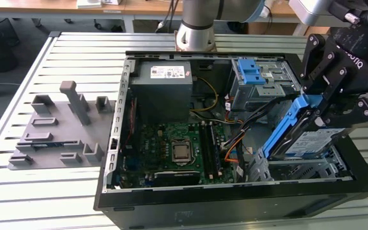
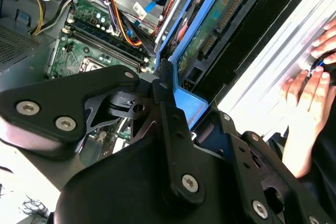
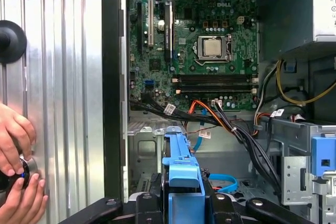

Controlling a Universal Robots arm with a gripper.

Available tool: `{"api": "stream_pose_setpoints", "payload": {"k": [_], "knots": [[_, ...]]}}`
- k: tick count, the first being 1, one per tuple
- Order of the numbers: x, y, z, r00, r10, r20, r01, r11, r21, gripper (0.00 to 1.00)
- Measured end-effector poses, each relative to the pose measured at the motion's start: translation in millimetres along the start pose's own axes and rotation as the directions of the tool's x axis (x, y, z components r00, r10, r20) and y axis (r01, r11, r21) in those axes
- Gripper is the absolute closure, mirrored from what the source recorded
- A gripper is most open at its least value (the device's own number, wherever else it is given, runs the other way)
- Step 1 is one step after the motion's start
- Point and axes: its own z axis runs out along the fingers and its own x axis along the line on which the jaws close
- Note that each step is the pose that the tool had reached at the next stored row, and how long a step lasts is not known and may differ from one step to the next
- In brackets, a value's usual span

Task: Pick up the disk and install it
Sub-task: 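Insert the disk into the insertion slot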

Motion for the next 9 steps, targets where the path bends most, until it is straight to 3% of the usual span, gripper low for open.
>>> {"api": "stream_pose_setpoints", "payload": {"k": [9], "knots": [[0.1, 0.0, 4.3, 1.0000, 0.002, 0.0000, -0.002, 1.0000, 0.0001, 0.64]]}}
